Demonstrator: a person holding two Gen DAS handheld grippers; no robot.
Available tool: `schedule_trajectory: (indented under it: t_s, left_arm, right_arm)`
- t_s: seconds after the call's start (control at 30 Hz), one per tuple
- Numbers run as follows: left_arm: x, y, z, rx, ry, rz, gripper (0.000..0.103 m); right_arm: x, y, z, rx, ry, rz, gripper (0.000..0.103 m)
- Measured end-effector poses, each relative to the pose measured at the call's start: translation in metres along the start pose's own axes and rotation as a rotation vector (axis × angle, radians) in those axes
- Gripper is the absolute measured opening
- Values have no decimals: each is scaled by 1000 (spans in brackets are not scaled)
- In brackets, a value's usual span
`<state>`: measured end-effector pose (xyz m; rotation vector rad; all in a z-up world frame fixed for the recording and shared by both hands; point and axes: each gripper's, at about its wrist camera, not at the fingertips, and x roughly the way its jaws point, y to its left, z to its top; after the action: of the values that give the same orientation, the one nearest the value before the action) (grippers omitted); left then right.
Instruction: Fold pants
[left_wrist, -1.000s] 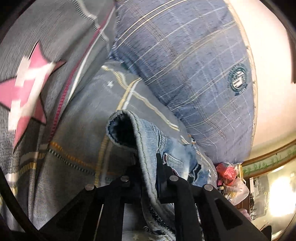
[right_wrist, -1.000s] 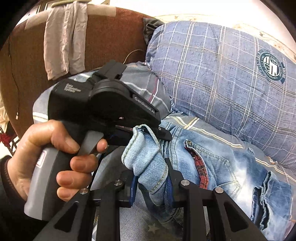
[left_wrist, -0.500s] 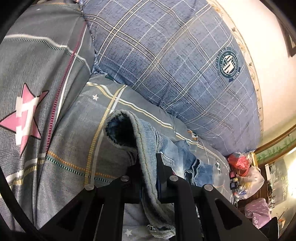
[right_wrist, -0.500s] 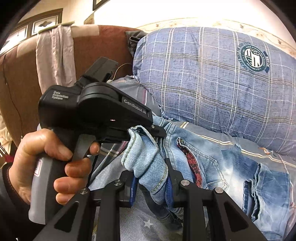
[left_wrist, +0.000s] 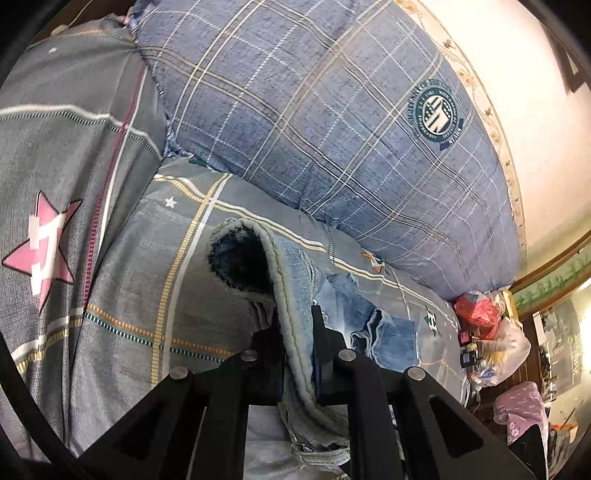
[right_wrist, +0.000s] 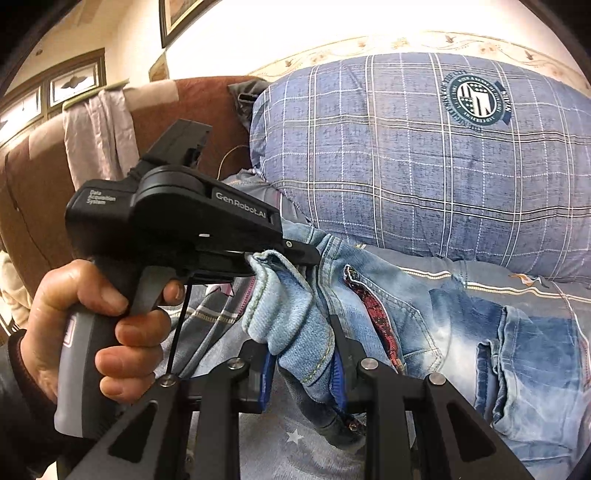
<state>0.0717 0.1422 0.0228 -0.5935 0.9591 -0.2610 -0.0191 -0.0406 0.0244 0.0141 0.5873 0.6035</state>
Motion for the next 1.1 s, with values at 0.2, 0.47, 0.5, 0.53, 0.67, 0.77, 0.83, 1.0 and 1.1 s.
schedule_trajectory:
  t_s: [0.2,0.47,0.5,0.53,0.67,0.77,0.83,1.0,1.1]
  left_arm:
    - [1,-31,3,56,1,18,11]
    - [7,-66,3,108,3,31,11]
    - [8,-69,3,114,5,34,11]
    - [9,-74,3,121,5,36,11]
    - [14,-93,1,153,9,39,11]
    - [19,-108,-1,173,14,38,11]
    - [23,-118,-3,187,18,37,11]
    - [36,-149,-11,243,32,41,11]
    - [43,-165,-16,272,43,44,11]
  right_arm:
    - [-15,-11,-1,49,-30,7,27]
    - [-40,-32,5,98,-60,11,27]
    - [-41,-36,4,108,-64,15,27]
    - [-43,-39,3,117,-69,18,27]
    - [-50,-54,-1,147,-89,21,27]
    - [-56,-65,-5,158,-99,19,27]
    - [-61,-72,-8,167,-102,17,27]
    - [-76,-93,-13,216,-119,9,27]
    - [-85,-107,-17,250,-126,3,27]
